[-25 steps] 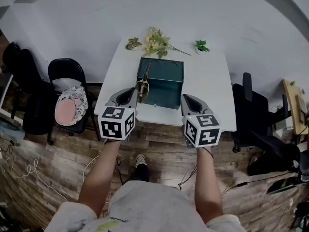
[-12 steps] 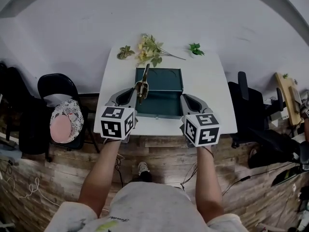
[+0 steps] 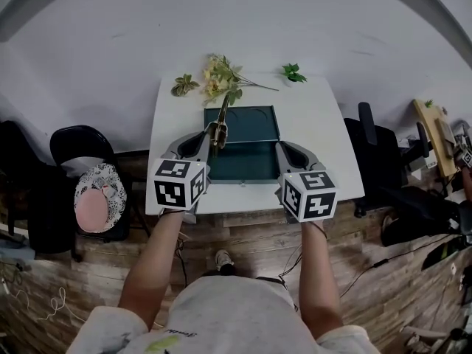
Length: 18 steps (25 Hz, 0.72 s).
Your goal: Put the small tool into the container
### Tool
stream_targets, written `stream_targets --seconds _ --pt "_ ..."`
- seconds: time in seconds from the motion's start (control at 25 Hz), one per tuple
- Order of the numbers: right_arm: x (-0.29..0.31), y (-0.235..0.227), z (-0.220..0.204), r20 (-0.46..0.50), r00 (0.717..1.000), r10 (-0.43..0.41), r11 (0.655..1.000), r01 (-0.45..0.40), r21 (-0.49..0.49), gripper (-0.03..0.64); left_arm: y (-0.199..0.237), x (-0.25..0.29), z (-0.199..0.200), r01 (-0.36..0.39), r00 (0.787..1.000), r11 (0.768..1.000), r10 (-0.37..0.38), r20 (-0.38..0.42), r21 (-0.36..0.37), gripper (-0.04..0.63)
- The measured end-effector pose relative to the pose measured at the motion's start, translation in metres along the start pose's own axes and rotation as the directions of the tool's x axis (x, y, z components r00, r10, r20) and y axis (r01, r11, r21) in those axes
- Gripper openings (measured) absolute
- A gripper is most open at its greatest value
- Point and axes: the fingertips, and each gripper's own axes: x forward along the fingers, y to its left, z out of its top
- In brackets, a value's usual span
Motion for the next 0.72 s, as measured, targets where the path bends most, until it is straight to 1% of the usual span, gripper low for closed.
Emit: stream_targets --seconds 0.24,0.4,0.56,0.72 --pt "-0.002 -0.004 0.000 0.001 1.000 -0.015 1.000 0.015 0.004 0.003 -0.002 0.003 -0.002 0.015 1.000 1.000 -0.015 -0.007 0.009 0.000" --pt "-0.002 -0.005 0.002 0.011 1.000 -0.012 1.000 0.011 0.002 0.003 -0.004 0.005 -0.003 0.014 1.000 1.000 -0.014 -0.012 0.019 0.000" --pt "-0.001 -0.006 0.002 0.015 1.000 -0.002 1.000 0.002 0.001 0.003 -0.006 0.006 -0.003 0.014 1.000 0.999 -0.013 -0.021 0.033 0.000" --pt "0.000 -0.010 0.001 0.021 1.000 -0.001 1.000 0.001 0.004 0.003 -0.012 0.010 -0.007 0.029 0.999 0.998 -0.027 -0.041 0.062 0.000"
